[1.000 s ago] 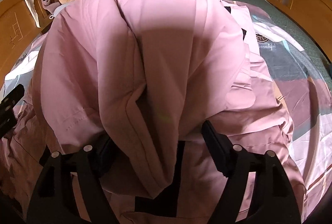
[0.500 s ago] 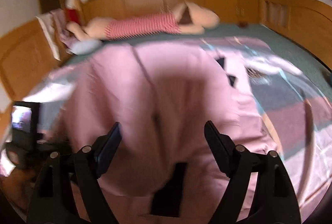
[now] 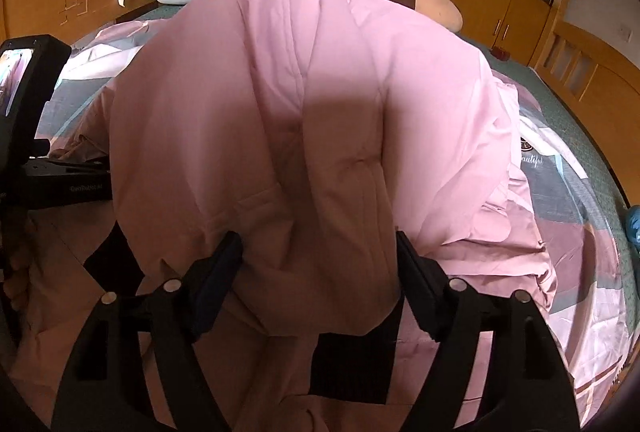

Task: Fold large clothes

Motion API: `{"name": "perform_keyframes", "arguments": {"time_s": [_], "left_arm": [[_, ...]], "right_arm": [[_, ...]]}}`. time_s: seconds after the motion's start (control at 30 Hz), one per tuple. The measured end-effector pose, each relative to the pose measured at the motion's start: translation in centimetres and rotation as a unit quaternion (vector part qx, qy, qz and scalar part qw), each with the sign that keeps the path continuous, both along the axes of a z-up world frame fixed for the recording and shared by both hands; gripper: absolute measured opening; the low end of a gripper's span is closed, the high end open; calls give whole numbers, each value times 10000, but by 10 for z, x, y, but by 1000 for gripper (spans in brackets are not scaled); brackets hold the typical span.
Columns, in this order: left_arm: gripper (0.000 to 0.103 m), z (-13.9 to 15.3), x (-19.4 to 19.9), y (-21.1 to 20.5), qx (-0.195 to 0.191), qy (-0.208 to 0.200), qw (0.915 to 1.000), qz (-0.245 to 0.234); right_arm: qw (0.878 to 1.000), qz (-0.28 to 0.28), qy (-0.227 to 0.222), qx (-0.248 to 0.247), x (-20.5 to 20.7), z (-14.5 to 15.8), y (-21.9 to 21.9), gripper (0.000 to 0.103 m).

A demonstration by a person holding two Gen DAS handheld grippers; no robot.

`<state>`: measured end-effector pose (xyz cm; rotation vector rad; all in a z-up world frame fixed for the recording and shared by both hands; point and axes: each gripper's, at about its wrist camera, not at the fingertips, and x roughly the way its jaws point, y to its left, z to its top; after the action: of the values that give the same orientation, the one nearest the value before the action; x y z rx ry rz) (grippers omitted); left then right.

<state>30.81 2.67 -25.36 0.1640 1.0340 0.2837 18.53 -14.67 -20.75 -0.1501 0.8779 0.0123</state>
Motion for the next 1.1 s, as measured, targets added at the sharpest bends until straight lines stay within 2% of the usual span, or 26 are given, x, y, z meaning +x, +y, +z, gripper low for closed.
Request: {"name": "perform_keyframes", "arguments": {"time_s": [0.1, 0.17, 0.23, 0.3, 0.4, 0.47, 0.57, 0.63, 0.77, 0.83, 0.9, 1.0, 1.1], "left_arm": [[101, 0, -1, -4, 77, -25, 10000, -7], [101, 0, -2, -5, 101, -30, 9999, -13], [101, 0, -2, -4, 89, -25, 10000, -8], [101, 0, -2, -4, 90, -28, 10000, -8], [101, 1, -2, -4, 111, -25, 9999, -8], [101, 1, -2, -5, 124, -17, 9999, -6], [101, 8, -5, -6, 186, -91, 9998, -3], [101, 20, -16, -8, 256, -247, 9993, -92], [101, 58, -61, -1, 484, -654, 9952, -537], [101, 76, -94, 17, 471, -656, 9932, -843], [101, 88, -127, 45, 256, -462, 9910, -1228], [101, 90, -170, 87, -93, -224, 9908, -1334], [101, 76, -211, 116, -743, 185, 9837, -1629]], "right_arm": [[9993, 27, -253, 292, -2, 15, -7, 78], [9940, -89, -859, 674, -15, 37, -19, 78], [9899, -118, -1122, 856, -21, 49, -22, 78], [9921, -89, -909, 865, -16, 45, -21, 78], [9986, -240, -6, 475, 1, 9, -14, 78], [9988, -300, 156, 366, 3, -3, -12, 85], [9954, -305, 449, 794, 7, -4, -20, 86], [9921, -235, 325, 1192, -1, 7, -31, 86], [9929, -266, -397, 1088, -48, 52, -53, 86], [9930, -537, -426, 960, -74, 62, -71, 88], [9921, -866, -252, 877, -105, 61, -90, 93], [9881, -1288, 275, 792, -157, 52, -128, 94], [9796, -1465, 1142, 766, -194, 32, -152, 95]]}}
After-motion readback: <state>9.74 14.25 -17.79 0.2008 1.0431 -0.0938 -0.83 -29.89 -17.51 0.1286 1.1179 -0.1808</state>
